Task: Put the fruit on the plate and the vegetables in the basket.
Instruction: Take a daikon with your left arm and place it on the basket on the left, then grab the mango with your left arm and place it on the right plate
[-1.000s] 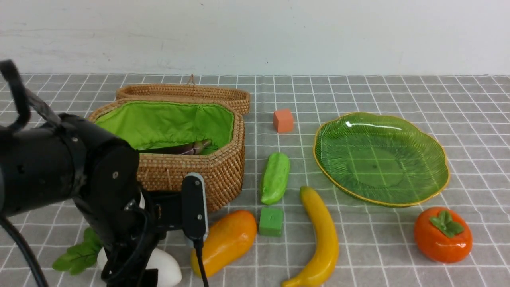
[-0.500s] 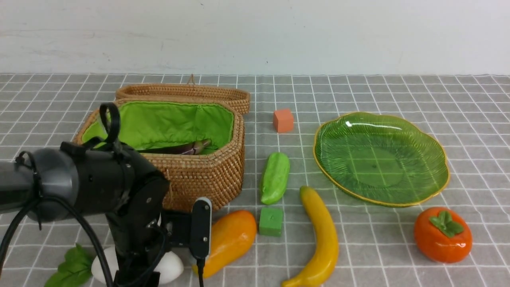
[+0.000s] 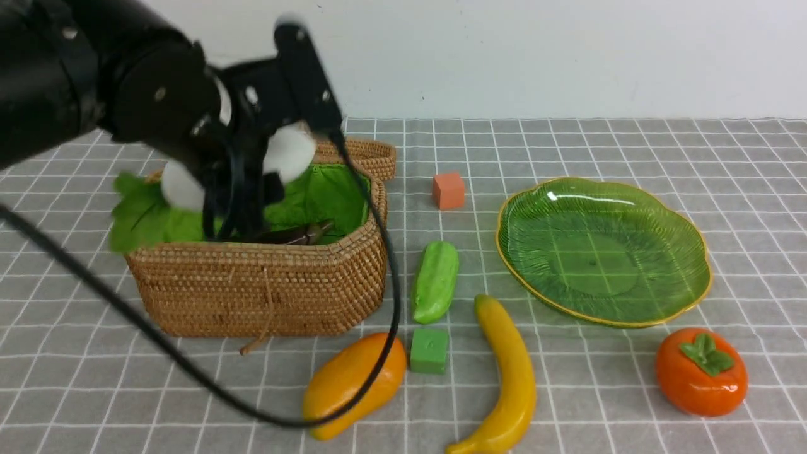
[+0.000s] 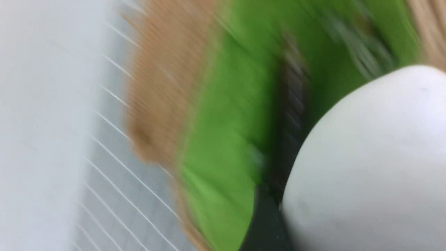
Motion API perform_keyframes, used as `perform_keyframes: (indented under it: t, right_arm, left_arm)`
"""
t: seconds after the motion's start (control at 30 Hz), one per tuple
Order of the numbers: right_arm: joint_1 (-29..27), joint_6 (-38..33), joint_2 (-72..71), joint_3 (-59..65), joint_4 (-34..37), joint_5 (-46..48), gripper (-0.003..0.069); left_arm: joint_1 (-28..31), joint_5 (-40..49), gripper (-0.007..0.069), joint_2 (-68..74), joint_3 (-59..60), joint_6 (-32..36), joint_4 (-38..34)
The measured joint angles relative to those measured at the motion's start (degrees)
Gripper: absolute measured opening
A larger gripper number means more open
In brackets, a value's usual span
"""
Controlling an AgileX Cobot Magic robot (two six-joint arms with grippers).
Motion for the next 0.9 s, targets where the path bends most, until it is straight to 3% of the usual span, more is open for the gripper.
perform_keyframes:
  t: [0.23, 0.3, 0.37, 0.43, 0.6, 0.73, 0.77, 0.8, 0.83, 0.9]
  right_arm:
    - [0.00, 0.14, 0.00, 0.00, 0.73, 3.07, 0.0035]
    - [0.00, 0.14, 0.00, 0.00, 0.73, 3.93, 0.0035]
    - [0.00, 0.14, 0.00, 0.00, 0.73, 4.70, 0.0035]
    - [0.00, 0.14, 0.00, 0.00, 0.73, 4.75, 0.0035]
    - [0.00, 0.14, 0.00, 0.00, 0.73, 4.75, 0.0035]
    - [0.00, 0.14, 0.00, 0.00, 0.73, 4.82, 0.0035]
    - [0.00, 0.14, 0.00, 0.00, 0.67, 5.34, 0.0035]
    - [0.00, 0.14, 0.00, 0.00, 0.67, 5.44, 0.0035]
    - [0.00, 0.14, 0.00, 0.00, 0.61, 6.49, 0.0035]
    - [0.00, 0.14, 0.00, 0.00, 0.53, 7.82, 0.0035]
  left_arm:
    - [4.51, -10.35, 0.0506, 10.14, -1.46, -2.87, 2.51]
    - [4.71, -10.42, 0.0524, 10.60, -1.41, -3.55, 2.68]
    - [4.71, -10.36, 0.0618, 10.69, -1.40, -4.68, 2.72]
    - [4.66, -10.04, 0.0654, 10.48, -1.40, -5.47, 2.15]
    - [4.59, -5.40, 0.0654, 8.32, -1.40, -7.88, -2.14]
    - [3.57, 1.40, 0.0576, 4.21, -1.40, -15.32, -7.85]
    - [2.00, 5.91, 0.0498, 2.21, -1.40, -20.55, -10.53]
    - [1.47, 7.12, 0.0475, 1.73, -1.27, -21.65, -11.14]
    - [-0.87, 11.44, 0.0365, 0.23, -0.43, -24.36, -12.65]
    - [-5.21, 14.76, 0.0232, -1.36, 1.98, -25.83, -13.83]
